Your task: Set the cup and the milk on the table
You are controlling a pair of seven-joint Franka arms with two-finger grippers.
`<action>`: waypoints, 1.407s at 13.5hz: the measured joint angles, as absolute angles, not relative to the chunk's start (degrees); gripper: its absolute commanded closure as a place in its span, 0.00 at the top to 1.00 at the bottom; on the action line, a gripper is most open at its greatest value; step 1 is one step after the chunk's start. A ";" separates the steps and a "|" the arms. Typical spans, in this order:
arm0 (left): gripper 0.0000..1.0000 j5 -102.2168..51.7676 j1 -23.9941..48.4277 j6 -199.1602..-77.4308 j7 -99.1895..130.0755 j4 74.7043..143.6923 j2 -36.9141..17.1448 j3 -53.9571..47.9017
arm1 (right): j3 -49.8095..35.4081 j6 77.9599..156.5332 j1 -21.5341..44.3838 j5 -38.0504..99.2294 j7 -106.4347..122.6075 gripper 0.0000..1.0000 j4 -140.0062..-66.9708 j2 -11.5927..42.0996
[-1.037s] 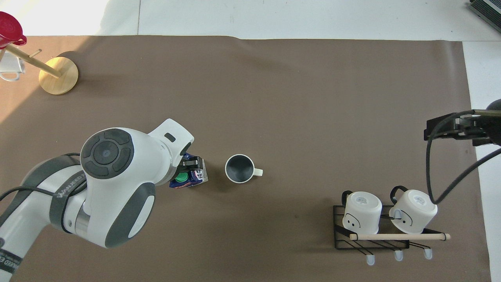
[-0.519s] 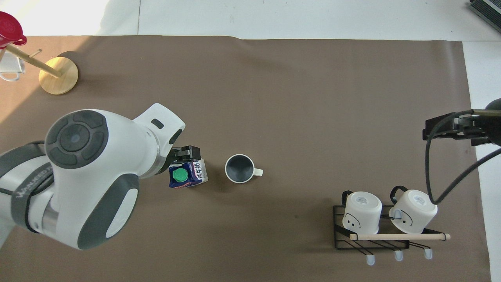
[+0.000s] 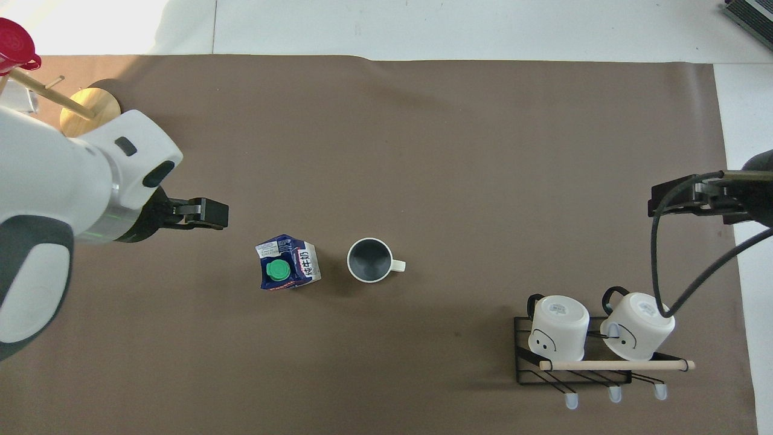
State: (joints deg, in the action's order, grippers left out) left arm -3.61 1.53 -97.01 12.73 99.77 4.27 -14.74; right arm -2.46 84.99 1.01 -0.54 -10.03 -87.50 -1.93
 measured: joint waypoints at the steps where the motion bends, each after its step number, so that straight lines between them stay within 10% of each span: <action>1: 1.00 -3.60 -0.16 -95.27 10.64 98.41 4.29 -14.67 | -2.45 84.99 1.02 -0.59 -10.03 1.00 -87.47 -1.93; 19: 1.00 -3.59 -7.08 -87.73 2.65 93.36 4.34 -14.69 | -2.13 84.98 1.01 -0.61 -10.04 1.00 -87.20 -1.94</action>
